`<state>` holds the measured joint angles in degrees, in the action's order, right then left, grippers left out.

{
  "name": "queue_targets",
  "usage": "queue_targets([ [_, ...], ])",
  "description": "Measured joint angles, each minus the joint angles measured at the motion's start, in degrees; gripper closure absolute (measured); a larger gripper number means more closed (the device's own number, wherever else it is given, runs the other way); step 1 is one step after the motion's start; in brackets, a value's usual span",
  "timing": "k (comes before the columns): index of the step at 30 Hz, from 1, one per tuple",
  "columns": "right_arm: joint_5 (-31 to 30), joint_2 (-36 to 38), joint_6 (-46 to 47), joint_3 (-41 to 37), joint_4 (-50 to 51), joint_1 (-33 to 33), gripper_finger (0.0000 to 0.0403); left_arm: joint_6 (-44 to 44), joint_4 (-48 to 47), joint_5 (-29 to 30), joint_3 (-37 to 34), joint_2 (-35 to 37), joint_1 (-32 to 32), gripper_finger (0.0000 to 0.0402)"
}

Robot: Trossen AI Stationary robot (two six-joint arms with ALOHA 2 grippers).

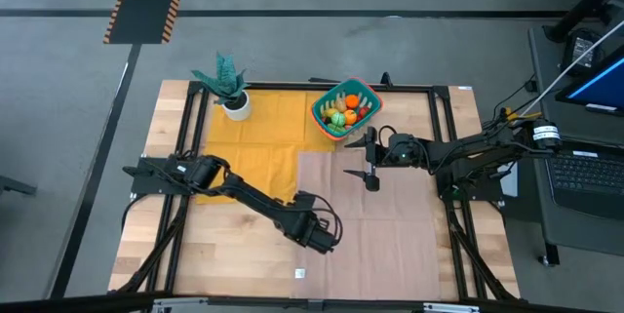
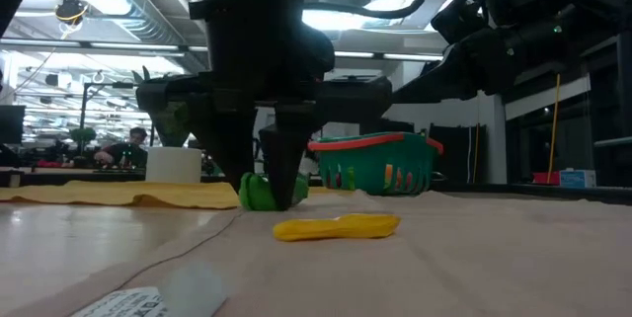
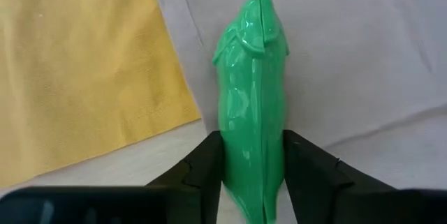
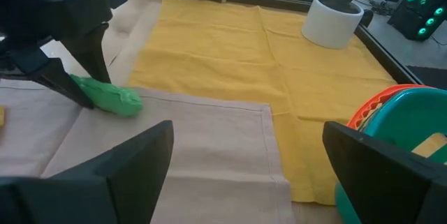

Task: Pick and placing Produce into tupperware
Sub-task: Put the green peas into the basket

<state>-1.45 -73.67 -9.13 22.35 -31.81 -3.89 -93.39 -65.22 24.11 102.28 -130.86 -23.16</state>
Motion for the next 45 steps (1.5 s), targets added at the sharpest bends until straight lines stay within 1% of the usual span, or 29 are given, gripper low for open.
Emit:
queue_targets([
  [4,0.0,0.0,0.0,0.0,0.0,0.0,0.0037,-0.1,-0.9,-0.1,0.0,0.6,-0.1,0.0264],
  [6,0.0,0.0,0.0,0.0,0.0,0.0,0.0037,-0.1,-2.0,0.0,0.0,1.2,-0.3,0.0261],
  [11,0.0,0.0,0.0,0.0,0.0,0.0,0.0037,-0.3,-5.6,2.1,0.0,3.3,-1.4,0.0284],
  [17,0.0,0.0,0.0,0.0,-0.3,0.0,0.0037,1.5,-9.6,9.4,0.0,7.7,-4.0,0.0285],
  [21,0.0,0.0,0.5,0.0,-0.6,0.0,0.0037,6.1,-10.9,15.4,0.0,10.2,-5.8,0.0274],
  [23,0.0,0.0,1.6,0.0,-0.7,0.0,0.0037,8.1,-10.8,17.9,0.0,10.9,-6.6,0.0275],
  [26,0.0,0.0,3.0,0.0,-1.1,0.0,0.0037,8.9,-11.1,22.1,0.0,11.5,-7.9,0.0284],
  [29,0.0,0.0,3.0,0.0,-1.5,0.0,0.0037,8.6,-10.9,26.1,0.0,11.5,-9.5,0.0286],
  [32,1.0,0.0,3.0,0.0,-1.5,0.4,0.0037,8.3,-9.4,31.1,0.0,11.5,-11.7,0.0286],
  [35,5.0,0.0,2.8,0.0,-2.1,0.4,0.0037,7.4,-8.2,36.5,0.0,11.5,-13.9,0.0286],
  [38,8.8,0.0,2.8,0.0,-3.7,0.4,0.0037,6.7,-6.4,38.6,-0.2,11.4,-15.4,0.0286],
  [40,10.5,0.0,2.8,0.0,-4.4,0.4,0.0037,7.6,-2.0,40.3,-1.9,11.3,-15.9,0.0286],
  [45,10.6,0.0,3.0,0.0,-4.4,0.5,0.0037,13.6,13.2,41.2,-9.1,11.2,-15.8,0.0286],
])
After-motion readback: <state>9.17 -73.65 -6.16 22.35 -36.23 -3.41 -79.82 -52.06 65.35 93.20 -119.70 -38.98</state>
